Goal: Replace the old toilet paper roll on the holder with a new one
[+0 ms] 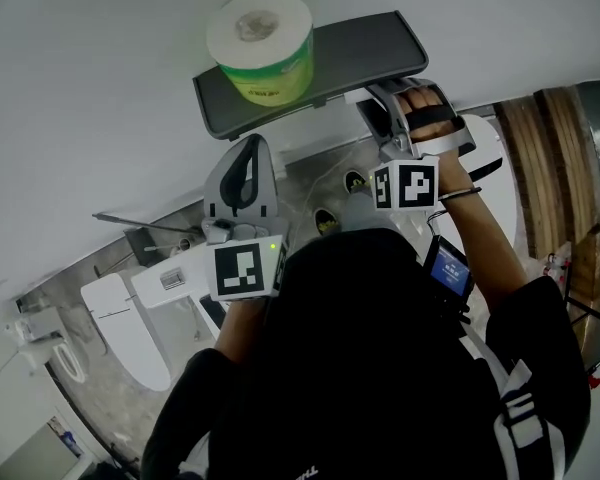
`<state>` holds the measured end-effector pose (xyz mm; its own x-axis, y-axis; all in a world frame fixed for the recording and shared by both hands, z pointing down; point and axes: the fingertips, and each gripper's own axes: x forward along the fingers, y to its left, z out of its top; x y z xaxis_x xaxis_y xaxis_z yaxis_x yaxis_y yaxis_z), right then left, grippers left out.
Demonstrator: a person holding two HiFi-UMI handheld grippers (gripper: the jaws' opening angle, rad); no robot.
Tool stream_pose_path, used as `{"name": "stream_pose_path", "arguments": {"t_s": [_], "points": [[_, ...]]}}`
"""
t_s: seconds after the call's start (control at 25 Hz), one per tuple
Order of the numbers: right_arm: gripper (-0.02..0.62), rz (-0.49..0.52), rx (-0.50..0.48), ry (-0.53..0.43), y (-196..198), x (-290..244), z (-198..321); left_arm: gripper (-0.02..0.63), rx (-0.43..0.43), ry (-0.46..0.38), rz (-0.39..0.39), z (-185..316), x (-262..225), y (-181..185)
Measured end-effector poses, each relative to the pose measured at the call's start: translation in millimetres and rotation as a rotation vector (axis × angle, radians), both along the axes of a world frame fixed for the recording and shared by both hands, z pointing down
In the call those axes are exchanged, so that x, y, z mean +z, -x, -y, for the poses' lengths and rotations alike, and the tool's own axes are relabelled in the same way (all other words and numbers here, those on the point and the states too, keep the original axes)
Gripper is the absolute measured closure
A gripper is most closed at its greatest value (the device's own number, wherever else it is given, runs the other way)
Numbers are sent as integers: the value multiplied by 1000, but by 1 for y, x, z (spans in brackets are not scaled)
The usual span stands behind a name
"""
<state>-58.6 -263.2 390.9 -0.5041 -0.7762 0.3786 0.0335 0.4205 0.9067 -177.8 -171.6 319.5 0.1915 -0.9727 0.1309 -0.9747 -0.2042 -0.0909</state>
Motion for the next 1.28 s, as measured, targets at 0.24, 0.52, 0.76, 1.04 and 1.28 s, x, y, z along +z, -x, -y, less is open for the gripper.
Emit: {"name": "stream_pose_path", "arguments": {"t_s": [0.24, 0.52, 0.76, 1.04, 1.28], "points": [[390, -13, 55, -21, -28, -4, 12, 584, 10, -14, -14, 7, -4, -7], [390, -48, 158, -36, -70, 1, 29, 584, 45, -13, -14, 16, -1, -16], [390, -78, 230, -62, -102, -3, 37, 583, 65, -15, -10, 17, 0, -21], [390, -102, 298, -111, -132, -17, 44, 584, 80, -31, -20, 17, -1, -24], [390, -148, 301, -212, -145, -52, 53, 583, 72, -31, -29, 17, 1, -21]]}}
